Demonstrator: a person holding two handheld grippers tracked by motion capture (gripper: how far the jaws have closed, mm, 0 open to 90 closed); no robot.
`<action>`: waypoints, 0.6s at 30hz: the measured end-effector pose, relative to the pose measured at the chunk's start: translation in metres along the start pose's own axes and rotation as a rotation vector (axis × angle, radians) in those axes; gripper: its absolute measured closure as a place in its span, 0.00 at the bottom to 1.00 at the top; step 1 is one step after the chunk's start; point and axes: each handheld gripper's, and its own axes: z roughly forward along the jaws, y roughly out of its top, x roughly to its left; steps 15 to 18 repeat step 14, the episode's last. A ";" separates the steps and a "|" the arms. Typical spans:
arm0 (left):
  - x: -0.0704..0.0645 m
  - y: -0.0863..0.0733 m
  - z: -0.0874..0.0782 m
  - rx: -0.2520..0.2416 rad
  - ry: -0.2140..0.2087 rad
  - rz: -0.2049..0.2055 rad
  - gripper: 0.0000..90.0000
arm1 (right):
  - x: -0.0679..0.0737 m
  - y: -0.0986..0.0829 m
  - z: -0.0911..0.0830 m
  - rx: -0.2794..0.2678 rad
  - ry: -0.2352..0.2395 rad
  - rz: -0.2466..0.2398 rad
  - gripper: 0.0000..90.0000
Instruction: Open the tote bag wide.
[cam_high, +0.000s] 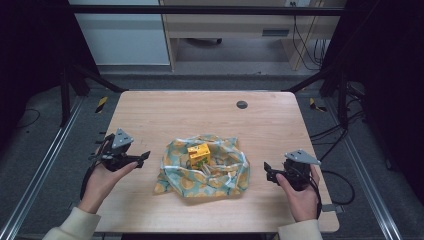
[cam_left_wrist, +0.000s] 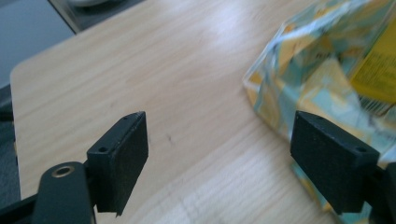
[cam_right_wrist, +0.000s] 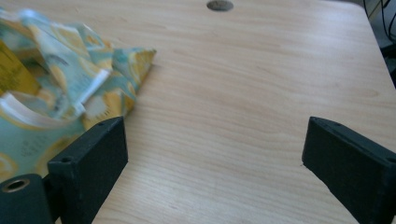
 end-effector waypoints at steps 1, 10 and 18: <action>0.001 -0.008 0.001 0.021 -0.005 -0.004 0.19 | -0.002 -0.002 0.002 0.013 -0.002 -0.001 0.08; 0.004 -0.060 0.014 0.103 0.008 -0.062 0.13 | -0.006 -0.024 0.029 0.233 0.009 0.002 0.11; -0.001 -0.060 0.018 0.115 -0.008 -0.064 0.11 | 0.001 -0.025 0.029 0.252 0.022 -0.015 0.12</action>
